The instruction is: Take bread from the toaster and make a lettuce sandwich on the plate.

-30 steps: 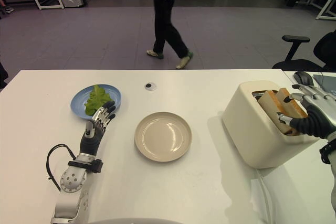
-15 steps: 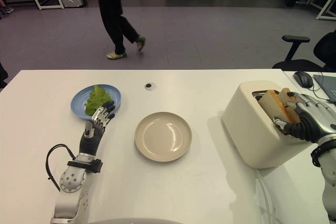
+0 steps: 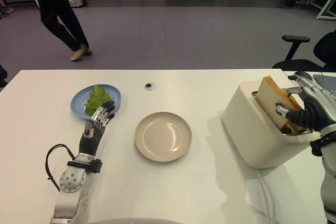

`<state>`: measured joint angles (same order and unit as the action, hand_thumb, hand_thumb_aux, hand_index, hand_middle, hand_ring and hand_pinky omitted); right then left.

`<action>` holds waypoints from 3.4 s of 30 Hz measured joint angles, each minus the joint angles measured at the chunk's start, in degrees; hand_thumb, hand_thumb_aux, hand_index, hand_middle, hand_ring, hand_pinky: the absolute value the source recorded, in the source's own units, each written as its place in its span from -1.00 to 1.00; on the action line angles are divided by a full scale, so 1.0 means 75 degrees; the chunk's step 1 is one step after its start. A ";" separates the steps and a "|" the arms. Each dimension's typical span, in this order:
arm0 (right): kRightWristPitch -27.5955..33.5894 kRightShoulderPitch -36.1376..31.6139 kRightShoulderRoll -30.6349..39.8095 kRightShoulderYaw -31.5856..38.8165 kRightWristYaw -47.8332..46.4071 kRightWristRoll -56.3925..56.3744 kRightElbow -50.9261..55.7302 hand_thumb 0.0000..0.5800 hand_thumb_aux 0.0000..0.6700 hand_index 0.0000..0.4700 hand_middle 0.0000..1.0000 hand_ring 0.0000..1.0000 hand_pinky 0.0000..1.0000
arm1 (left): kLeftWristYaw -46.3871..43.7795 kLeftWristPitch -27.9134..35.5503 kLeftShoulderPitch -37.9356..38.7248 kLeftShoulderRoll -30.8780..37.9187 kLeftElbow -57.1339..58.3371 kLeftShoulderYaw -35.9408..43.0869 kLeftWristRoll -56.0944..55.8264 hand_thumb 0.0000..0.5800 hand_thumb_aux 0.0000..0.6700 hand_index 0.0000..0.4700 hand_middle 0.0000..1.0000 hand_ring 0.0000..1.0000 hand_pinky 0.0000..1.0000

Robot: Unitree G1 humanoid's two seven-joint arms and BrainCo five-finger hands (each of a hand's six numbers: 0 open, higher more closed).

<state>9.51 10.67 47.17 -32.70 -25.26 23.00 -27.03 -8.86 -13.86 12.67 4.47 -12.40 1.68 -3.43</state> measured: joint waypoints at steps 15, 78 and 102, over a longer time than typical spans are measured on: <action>0.0595 -0.0515 -0.0007 -0.0214 -0.0300 -0.1122 -0.0397 1.00 1.00 1.00 -1.00 -1.00 -1.00 | 0.0092 -0.0073 -0.0009 -0.0018 0.0007 0.0015 0.0002 -1.00 -1.00 -1.00 -1.00 -1.00 -1.00; 0.0211 -0.2374 -0.3193 0.5670 0.1219 -0.1997 0.2347 -1.00 -1.00 -1.00 -1.00 -1.00 -1.00 | 0.0258 -0.0234 0.0126 -0.0150 0.0002 0.0149 0.0014 -1.00 -1.00 -1.00 -1.00 -1.00 -1.00; -0.1633 -0.0264 -0.5424 0.5362 0.2651 -0.2620 0.0302 -1.00 -1.00 -1.00 -1.00 -1.00 -1.00 | 0.2048 -0.0131 -0.7700 0.3656 0.9453 0.1574 0.5389 -1.00 -1.00 -1.00 -1.00 -1.00 -1.00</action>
<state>-2.74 8.69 6.49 7.51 -5.38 3.35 -24.76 6.49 -14.84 -45.08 31.89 58.50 13.48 36.99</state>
